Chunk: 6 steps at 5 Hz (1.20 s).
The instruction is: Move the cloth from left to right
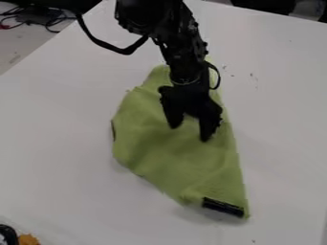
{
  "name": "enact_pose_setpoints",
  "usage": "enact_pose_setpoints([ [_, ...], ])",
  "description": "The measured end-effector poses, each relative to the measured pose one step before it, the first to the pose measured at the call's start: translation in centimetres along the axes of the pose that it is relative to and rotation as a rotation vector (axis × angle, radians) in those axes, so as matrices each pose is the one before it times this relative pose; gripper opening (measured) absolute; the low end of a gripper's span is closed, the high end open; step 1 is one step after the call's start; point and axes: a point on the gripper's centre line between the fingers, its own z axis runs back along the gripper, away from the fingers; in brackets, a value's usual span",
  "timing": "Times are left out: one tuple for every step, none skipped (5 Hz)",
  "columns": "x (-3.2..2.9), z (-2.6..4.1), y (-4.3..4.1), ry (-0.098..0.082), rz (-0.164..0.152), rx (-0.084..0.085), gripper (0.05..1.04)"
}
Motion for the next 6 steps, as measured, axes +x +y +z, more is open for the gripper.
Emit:
enact_pose_setpoints([
  [-0.26,-0.274,-2.635,-0.0131,0.1118,-0.0291,1.0],
  [-0.439,-0.276,-1.901,0.011,0.0749,-0.0085,1.0],
  [-0.524,-0.209,-1.335,0.0102,-0.0062,-0.004,1.0],
  [-0.452,0.003,0.322,0.028,-0.0284,0.0227,0.999],
  [-0.646,0.315,0.83,0.0476,-0.0657,0.0278,0.999],
  [-1.416,0.736,1.476,0.0678,-0.0104,0.0362,0.998],
])
